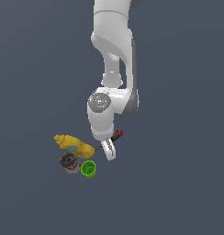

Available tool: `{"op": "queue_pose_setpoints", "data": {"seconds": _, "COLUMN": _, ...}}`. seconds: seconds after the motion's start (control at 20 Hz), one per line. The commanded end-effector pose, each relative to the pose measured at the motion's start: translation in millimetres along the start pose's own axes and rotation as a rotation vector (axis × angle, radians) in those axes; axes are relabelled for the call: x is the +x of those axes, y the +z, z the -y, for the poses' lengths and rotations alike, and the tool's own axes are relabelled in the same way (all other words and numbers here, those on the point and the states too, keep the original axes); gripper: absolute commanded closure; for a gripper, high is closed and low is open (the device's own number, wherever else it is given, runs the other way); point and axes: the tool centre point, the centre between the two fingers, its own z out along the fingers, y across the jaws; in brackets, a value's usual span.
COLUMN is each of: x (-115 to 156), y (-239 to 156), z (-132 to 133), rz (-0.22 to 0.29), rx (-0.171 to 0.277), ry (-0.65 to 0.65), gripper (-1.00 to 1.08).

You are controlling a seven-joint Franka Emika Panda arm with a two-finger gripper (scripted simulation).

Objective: Pick up a designated object from a clutter of objects.

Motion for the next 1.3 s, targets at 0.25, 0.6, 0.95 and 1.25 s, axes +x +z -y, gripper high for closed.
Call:
{"op": "queue_pose_setpoints", "data": {"seconds": 0.25, "x": 42, "y": -73, "z": -8, "rz": -0.003, "rx": 0.001, "ry": 0.006, "gripper": 1.08}}
{"op": "queue_pose_setpoints", "data": {"seconds": 0.6, "x": 82, "y": -148, "z": -14, "rz": -0.004, "rx": 0.0, "ry": 0.006, "gripper": 1.08}}
{"op": "queue_pose_setpoints", "data": {"seconds": 0.95, "x": 120, "y": -218, "z": -18, "rz": -0.004, "rx": 0.0, "ry": 0.006, "gripper": 1.08}}
{"op": "queue_pose_setpoints", "data": {"seconds": 1.25, "x": 147, "y": -268, "z": -20, "rz": -0.004, "rx": 0.0, "ry": 0.004, "gripper": 1.08}}
